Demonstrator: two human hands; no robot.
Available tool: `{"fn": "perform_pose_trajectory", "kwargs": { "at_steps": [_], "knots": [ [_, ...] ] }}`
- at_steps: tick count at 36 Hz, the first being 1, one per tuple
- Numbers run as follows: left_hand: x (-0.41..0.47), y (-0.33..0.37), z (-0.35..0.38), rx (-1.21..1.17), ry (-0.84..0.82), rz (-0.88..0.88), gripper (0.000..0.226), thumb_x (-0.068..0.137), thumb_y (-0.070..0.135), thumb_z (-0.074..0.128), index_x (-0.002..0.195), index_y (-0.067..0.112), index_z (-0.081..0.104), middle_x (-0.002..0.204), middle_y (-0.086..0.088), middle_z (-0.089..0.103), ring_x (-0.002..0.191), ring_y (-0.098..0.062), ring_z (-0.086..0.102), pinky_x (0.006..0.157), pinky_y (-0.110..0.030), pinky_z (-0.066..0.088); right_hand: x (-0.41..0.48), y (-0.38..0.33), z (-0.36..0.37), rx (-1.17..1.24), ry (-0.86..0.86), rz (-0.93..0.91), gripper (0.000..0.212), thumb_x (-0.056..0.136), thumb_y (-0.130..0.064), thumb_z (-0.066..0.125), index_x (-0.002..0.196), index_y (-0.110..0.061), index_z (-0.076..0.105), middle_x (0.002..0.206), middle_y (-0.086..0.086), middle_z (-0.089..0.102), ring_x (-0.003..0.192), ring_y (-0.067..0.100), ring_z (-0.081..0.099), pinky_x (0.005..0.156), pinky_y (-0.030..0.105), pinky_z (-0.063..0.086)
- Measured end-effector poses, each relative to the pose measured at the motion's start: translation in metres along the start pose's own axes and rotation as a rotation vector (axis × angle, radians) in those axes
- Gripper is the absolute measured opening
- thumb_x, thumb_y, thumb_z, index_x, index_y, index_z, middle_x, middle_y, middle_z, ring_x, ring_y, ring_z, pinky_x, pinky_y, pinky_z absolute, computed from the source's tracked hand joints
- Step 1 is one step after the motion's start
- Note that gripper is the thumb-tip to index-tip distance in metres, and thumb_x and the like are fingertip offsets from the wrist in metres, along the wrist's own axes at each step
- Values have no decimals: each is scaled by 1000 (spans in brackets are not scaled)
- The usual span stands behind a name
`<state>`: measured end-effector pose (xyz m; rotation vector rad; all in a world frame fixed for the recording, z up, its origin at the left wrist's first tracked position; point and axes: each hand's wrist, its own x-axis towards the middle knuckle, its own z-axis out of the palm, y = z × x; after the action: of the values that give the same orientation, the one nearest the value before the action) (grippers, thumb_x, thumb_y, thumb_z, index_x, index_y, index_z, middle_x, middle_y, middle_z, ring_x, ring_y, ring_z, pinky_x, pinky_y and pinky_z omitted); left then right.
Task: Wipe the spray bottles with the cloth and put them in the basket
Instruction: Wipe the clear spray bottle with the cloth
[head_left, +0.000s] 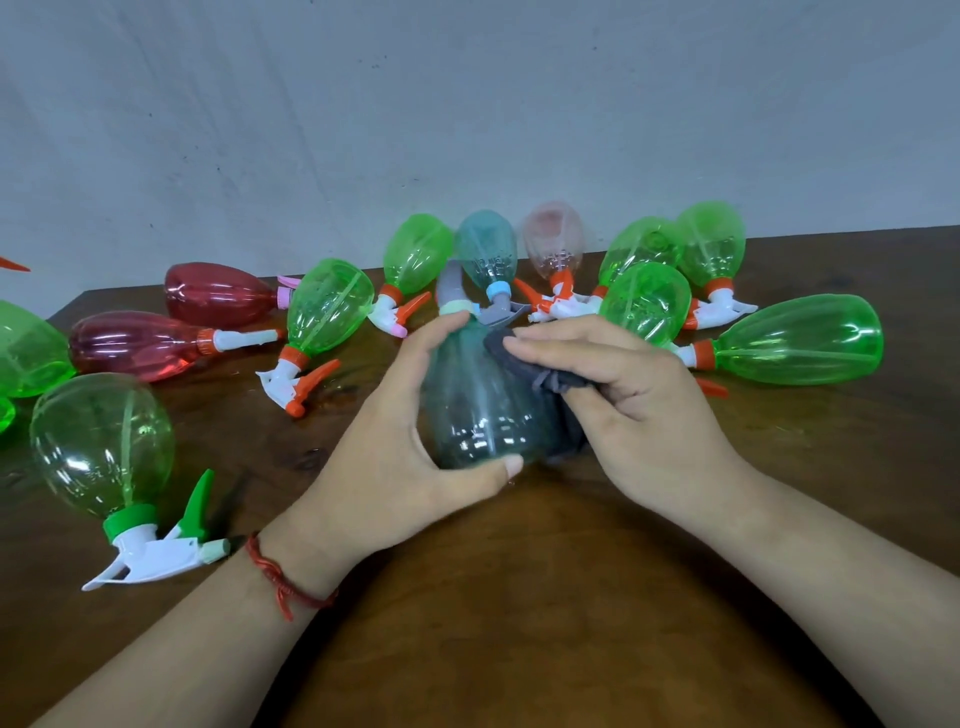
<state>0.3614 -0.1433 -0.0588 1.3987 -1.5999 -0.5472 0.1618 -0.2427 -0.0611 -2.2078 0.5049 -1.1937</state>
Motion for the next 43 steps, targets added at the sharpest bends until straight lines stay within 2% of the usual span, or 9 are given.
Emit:
{"fn": "perform_pose_trajectory", "kwargs": {
  "at_steps": [4, 13, 20, 25, 28, 31, 37, 40, 43],
  "knots": [
    [4, -15, -8, -67, 137, -37, 105, 73, 26, 100, 158, 32, 39, 146, 13, 58, 135, -13, 62, 112, -36, 53, -2, -3, -1, -76, -106, -75, 66, 85, 25, 50, 131, -15, 74, 139, -4, 66, 134, 13, 59, 112, 24, 44],
    [8, -15, -7, -182, 232, -97, 100, 71, 20, 100, 153, 30, 44, 138, 8, 65, 124, -10, 69, 97, -23, 57, -5, -10, 1, -139, -113, -174, 55, 93, 15, 47, 132, -13, 74, 140, -2, 65, 133, 11, 60, 109, 27, 49],
    [5, -11, -4, -188, 160, -47, 100, 74, 13, 92, 157, 24, 39, 145, 4, 60, 128, -13, 67, 101, -23, 56, -2, -6, 4, -35, -42, -22, 63, 90, 21, 47, 131, -18, 74, 139, -7, 66, 129, 7, 61, 109, 15, 42],
    [2, -10, 0, -153, 61, 18, 103, 75, 11, 94, 160, 24, 37, 149, 9, 58, 137, -16, 61, 111, -33, 53, 7, -10, 5, 271, 31, 234, 55, 99, 17, 50, 122, -25, 77, 133, -14, 71, 132, -2, 58, 110, 14, 42],
    [-2, -4, 3, -87, 8, 56, 104, 75, 15, 94, 161, 21, 35, 151, 21, 53, 143, -12, 55, 114, -24, 47, 9, -12, 0, 334, 42, 302, 59, 98, 18, 47, 122, -26, 78, 129, -14, 73, 120, -4, 65, 94, 17, 55],
    [-5, -8, 4, -91, -107, 100, 107, 76, 13, 92, 163, 16, 30, 156, 19, 46, 148, -14, 50, 114, -21, 45, 10, -11, -5, 406, 65, 341, 61, 94, 21, 45, 121, -22, 79, 120, -10, 77, 97, -7, 68, 82, 9, 50],
    [-7, -12, -2, 47, -162, 98, 123, 74, 28, 100, 168, 32, 21, 170, 17, 34, 157, -12, 38, 128, -36, 35, 8, -7, -6, 331, 158, 264, 60, 88, 25, 48, 113, -19, 81, 119, -8, 78, 120, 5, 68, 101, 16, 49],
    [3, -12, -10, 296, -230, 117, 125, 60, 40, 106, 164, 19, 39, 150, 10, 56, 132, -5, 57, 116, -20, 43, 6, -4, -4, 236, 147, 200, 61, 89, 24, 49, 113, -23, 80, 121, -9, 77, 121, 4, 67, 106, 19, 48],
    [26, -12, 4, 93, -25, 42, 57, 100, 18, 74, 151, 5, 52, 132, 0, 61, 79, 4, 61, 71, 0, 46, 2, -4, 1, 78, 105, 87, 59, 88, 23, 50, 118, -21, 79, 125, -12, 73, 124, 4, 65, 109, 18, 46]
  ]
}}
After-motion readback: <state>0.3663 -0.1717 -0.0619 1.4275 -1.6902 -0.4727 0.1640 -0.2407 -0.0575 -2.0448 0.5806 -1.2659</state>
